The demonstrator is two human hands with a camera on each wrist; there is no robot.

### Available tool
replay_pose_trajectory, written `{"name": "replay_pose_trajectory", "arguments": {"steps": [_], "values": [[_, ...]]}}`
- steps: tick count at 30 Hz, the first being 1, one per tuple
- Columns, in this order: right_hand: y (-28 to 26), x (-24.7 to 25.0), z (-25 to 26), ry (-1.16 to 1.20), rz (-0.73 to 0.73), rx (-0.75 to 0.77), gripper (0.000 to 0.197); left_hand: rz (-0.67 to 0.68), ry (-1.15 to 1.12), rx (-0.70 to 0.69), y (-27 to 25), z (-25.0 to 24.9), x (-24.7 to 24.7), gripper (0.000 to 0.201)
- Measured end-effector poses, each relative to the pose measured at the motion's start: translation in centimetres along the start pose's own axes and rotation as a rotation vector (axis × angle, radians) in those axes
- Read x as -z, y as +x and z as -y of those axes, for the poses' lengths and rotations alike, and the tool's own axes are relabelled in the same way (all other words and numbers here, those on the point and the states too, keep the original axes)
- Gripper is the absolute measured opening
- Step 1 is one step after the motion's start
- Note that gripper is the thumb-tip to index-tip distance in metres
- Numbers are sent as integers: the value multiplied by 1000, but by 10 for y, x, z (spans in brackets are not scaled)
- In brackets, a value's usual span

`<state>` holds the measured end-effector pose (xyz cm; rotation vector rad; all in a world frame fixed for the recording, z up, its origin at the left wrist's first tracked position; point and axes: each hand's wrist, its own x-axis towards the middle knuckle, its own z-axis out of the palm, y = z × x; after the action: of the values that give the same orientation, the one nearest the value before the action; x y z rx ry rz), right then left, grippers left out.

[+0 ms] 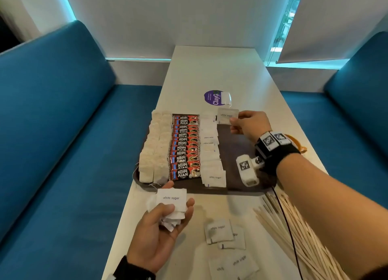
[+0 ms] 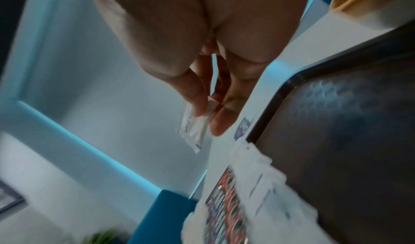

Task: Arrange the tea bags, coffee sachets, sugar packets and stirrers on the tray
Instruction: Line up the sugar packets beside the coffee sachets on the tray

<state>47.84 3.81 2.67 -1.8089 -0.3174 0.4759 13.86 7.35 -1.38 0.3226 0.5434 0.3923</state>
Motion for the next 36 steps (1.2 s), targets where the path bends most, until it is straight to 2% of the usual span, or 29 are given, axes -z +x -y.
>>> {"name": "replay_pose_trajectory", "arguments": {"steps": [6, 9, 12, 13, 14, 17, 20, 22, 25, 27, 29, 31, 36], "values": [[81, -13, -25, -293, -48, -55, 23, -30, 78, 32, 15, -4, 5, 55], [101, -22, -36, -384, -62, -75, 19, -53, 89, 65, 17, -7, 6, 53], [114, -29, -38, -451, -107, -80, 22, -67, 134, 98, 18, -12, 10, 86], [116, -30, -37, -475, -120, -72, 25, -69, 164, 97, 17, -13, 10, 89], [117, -31, -36, -501, -131, -61, 30, -73, 198, 95, 17, -14, 11, 83], [111, -29, -32, -521, -172, -29, 41, -79, 262, 41, 17, -16, 7, 48], [85, -25, -12, -478, -173, 34, 38, -109, 332, -11, 15, -14, 1, 40], [50, -23, 9, -437, -82, 112, 27, -130, 359, -41, 13, -13, -2, 39], [-31, -20, 34, -336, 224, 166, 22, -145, 373, -63, 8, -10, -11, 39], [-86, -19, 35, -236, 432, 115, 28, -142, 383, -64, 4, -8, -18, 37], [-130, -17, 28, -115, 564, 25, 39, -131, 401, -66, -1, -5, -25, 39], [-161, -17, 16, -35, 592, -33, 42, -113, 418, -68, -4, -3, -29, 43], [-191, -19, -11, -30, 520, 44, 22, -86, 446, -44, -12, 3, -34, 37]]}}
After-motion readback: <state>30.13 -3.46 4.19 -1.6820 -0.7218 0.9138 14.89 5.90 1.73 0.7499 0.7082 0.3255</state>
